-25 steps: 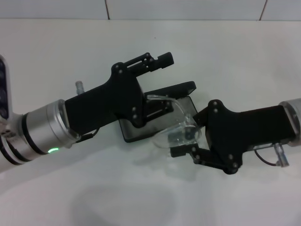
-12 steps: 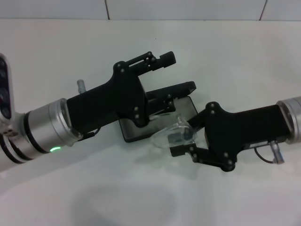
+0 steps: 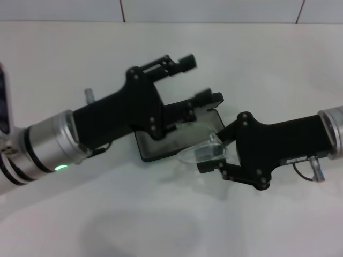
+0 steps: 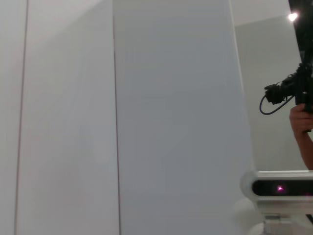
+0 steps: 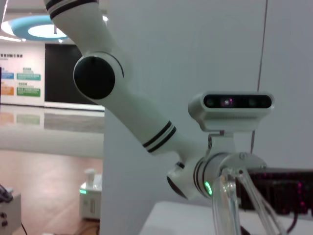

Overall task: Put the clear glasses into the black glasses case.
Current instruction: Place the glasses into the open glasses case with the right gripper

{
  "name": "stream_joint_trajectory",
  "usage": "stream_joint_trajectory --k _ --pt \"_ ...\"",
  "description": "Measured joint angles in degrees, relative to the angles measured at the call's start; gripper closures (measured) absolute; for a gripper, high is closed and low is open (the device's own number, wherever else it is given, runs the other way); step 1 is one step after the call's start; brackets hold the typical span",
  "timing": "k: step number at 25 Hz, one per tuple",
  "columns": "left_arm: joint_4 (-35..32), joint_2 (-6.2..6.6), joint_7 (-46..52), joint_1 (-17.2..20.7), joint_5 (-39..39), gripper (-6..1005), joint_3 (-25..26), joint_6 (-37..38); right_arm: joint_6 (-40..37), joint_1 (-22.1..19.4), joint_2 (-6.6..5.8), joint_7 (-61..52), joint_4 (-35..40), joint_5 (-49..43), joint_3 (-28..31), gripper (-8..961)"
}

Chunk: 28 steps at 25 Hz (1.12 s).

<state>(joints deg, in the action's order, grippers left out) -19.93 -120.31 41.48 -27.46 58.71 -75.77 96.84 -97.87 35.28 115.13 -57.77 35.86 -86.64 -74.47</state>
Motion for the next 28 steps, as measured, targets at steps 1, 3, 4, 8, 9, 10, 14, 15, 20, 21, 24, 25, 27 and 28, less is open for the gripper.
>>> stream_joint_trajectory --k 1,3,4,8,9,10,14,15,20,21,24,25,27,28 --pt "0.0 0.09 -0.4 0.3 -0.7 389 0.3 -0.2 0.6 -0.7 -0.09 0.0 1.5 -0.9 0.0 834" --pt "0.0 0.32 -1.7 1.1 -2.0 389 1.1 -0.9 2.5 -2.8 -0.1 -0.4 5.6 -3.6 0.1 833" --pt "0.1 0.53 -2.6 1.9 -2.7 389 2.3 -1.4 3.8 -4.0 0.01 -0.8 7.9 -5.1 0.0 832" --pt "-0.4 0.72 -3.5 6.0 -3.4 389 11.4 -1.8 13.5 -10.4 0.82 -4.3 20.7 -9.6 -4.2 829" --pt "-0.4 0.71 -3.5 6.8 -3.4 389 13.0 -1.8 16.3 -11.7 0.84 -4.5 23.1 -9.8 -5.9 828" --pt "-0.4 0.71 -3.5 7.5 -3.4 389 14.4 -1.5 19.9 -13.0 0.84 -4.5 25.5 -9.9 -8.2 827" --pt "-0.3 0.65 -3.6 9.3 -3.7 390 17.1 -0.9 34.6 -16.3 0.8 -4.5 31.1 -11.3 -17.0 823" --pt "-0.2 0.63 -3.6 9.3 -3.8 390 17.1 -0.9 37.3 -16.4 0.81 -4.5 31.5 -11.8 -18.8 822" --pt "0.2 0.63 -3.6 8.7 -3.8 390 17.1 -1.5 52.1 -16.1 0.8 -4.2 31.3 -13.4 -28.6 818" --pt "0.2 0.62 -3.6 8.5 -3.8 390 17.2 -1.7 54.6 -16.0 0.8 -4.2 31.2 -13.6 -30.0 817" --pt "0.3 0.58 -3.4 7.9 -3.7 390 17.1 -2.4 60.0 -15.8 0.86 -4.2 30.9 -14.0 -33.8 814" --pt "0.3 0.58 -3.4 7.8 -3.7 389 17.0 -2.5 61.2 -15.7 0.89 -4.2 30.9 -14.0 -34.7 813" --pt "0.3 0.58 -3.3 7.6 -3.6 386 16.9 -2.9 62.4 -15.4 0.94 -4.2 30.9 -14.0 -35.7 811" --pt "0.3 0.58 -3.4 7.5 -3.6 385 16.9 -3.0 62.7 -15.3 0.95 -4.2 30.9 -14.0 -36.0 810"
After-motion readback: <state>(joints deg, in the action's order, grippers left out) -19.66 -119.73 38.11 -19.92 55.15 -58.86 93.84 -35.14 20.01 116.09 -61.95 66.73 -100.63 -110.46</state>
